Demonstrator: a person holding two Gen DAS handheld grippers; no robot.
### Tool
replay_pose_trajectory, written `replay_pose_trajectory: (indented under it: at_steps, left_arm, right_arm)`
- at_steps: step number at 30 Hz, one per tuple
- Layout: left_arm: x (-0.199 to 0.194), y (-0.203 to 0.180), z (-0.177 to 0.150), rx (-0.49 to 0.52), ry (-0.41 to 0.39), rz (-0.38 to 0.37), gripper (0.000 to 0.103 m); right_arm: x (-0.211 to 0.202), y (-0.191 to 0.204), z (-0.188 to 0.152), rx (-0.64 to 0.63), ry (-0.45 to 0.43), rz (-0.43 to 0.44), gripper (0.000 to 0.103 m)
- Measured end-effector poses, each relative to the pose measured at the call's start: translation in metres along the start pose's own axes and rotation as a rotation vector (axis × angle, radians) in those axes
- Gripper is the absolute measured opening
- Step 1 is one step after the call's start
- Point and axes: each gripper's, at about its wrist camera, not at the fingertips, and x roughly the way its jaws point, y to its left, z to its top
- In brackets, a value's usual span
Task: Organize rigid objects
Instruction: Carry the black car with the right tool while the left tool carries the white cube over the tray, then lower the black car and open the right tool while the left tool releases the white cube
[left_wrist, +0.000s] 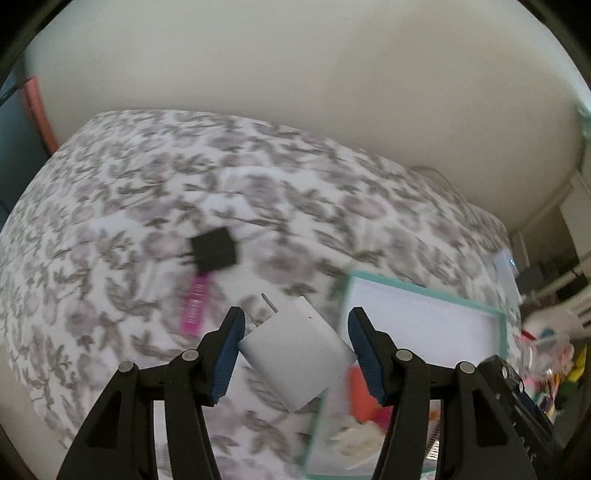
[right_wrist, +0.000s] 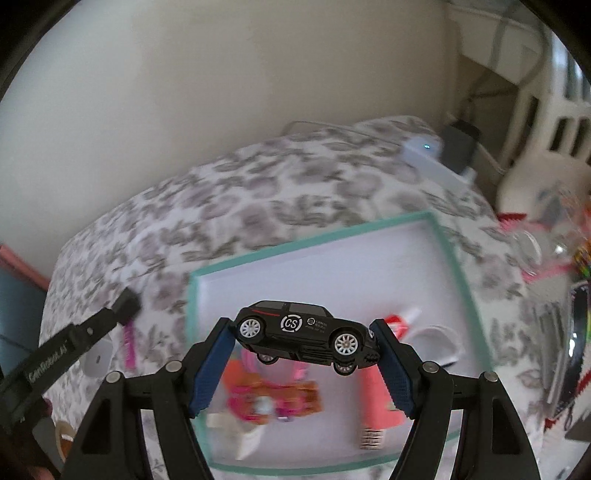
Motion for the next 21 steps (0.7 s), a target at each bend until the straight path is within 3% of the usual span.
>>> replay_pose_trajectory:
  at_steps: [10,21]
  left_arm:
    - [0.031,-0.048,-0.011,0.067,0.056,-0.059,0.06]
    - [0.061,-0.064,-0.012,0.106,0.107,-0.055,0.06]
  right_arm:
    - [0.002,-0.054,0.012,0.053,0.002,-0.088,0.077]
    - [0.027,-0.052,0.014,0.016,0.048,-0.106,0.077]
